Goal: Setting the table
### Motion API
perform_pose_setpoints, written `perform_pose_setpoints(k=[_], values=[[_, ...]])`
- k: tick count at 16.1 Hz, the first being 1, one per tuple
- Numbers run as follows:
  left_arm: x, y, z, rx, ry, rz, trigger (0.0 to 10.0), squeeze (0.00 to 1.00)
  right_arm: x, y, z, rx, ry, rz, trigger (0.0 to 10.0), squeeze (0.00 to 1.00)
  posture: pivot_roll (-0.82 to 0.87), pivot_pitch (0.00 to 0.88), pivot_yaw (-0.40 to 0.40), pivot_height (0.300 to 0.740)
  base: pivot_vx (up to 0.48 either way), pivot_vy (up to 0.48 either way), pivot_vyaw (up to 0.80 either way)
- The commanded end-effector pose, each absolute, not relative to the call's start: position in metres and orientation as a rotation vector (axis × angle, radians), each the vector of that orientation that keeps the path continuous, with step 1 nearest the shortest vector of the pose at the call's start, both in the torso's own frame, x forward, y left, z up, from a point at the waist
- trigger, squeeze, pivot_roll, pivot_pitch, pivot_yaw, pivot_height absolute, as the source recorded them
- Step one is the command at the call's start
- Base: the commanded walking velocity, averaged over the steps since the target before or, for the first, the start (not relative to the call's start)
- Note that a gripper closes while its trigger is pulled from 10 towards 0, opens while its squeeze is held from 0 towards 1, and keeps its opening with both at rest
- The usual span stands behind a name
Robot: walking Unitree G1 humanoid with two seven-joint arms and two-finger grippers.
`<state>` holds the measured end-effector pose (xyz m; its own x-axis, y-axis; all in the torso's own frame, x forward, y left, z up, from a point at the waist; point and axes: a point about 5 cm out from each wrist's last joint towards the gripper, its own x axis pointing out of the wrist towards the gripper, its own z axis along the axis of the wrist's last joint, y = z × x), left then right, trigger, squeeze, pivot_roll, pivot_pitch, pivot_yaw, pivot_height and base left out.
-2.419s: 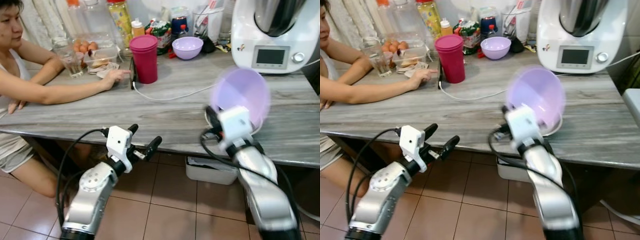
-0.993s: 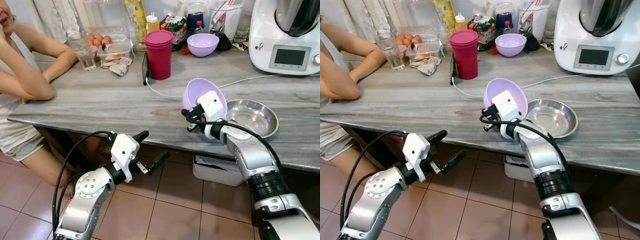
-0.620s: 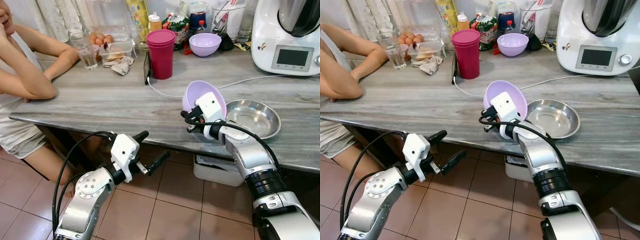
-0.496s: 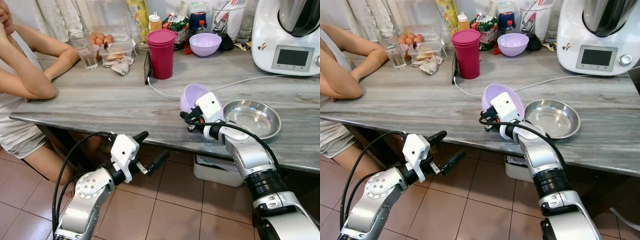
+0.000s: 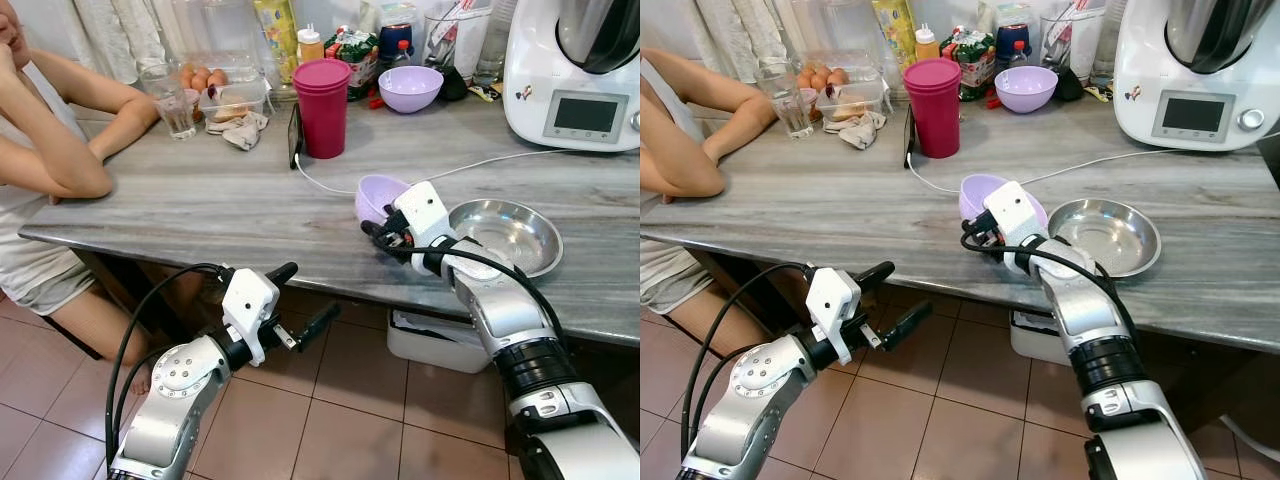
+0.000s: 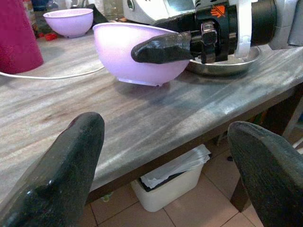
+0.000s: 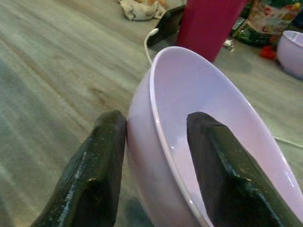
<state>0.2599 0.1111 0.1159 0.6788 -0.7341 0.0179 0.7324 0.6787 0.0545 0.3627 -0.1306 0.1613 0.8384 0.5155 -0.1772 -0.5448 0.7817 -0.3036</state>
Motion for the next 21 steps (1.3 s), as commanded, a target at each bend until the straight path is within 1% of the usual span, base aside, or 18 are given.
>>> perform_pose_setpoints(k=[1,8,12,17,21], values=[[0.259,0.112,0.116,0.069,-0.037,-0.826,10.0,0.0,0.366,-0.125,0.173,-0.373,0.041,0.579,10.0,1.0,-0.23,0.067,0.112,0.74,0.0,0.0,0.0],[0.259,0.112,0.115,0.076,-0.029,-0.824,10.0,0.0,0.37,-0.125,0.187,-0.428,-0.048,0.515,10.0,1.0,-0.22,0.063,0.112,0.74,0.0,0.0,0.0],[0.259,0.112,0.114,0.076,-0.026,-0.82,10.0,0.0,0.37,-0.12,0.195,-0.419,-0.104,0.498,10.0,1.0,-0.22,0.062,0.112,0.74,0.0,0.0,0.0],[0.259,0.112,0.114,0.077,-0.024,-0.817,10.0,0.0,0.366,-0.111,0.198,-0.391,-0.138,0.521,10.0,1.0,-0.22,0.064,0.109,0.74,0.0,0.0,0.0],[0.259,0.111,0.114,0.075,-0.025,-0.817,10.0,0.0,0.361,-0.107,0.2,-0.363,-0.174,0.495,10.0,1.0,-0.23,0.065,0.111,0.74,0.0,0.0,0.0]])
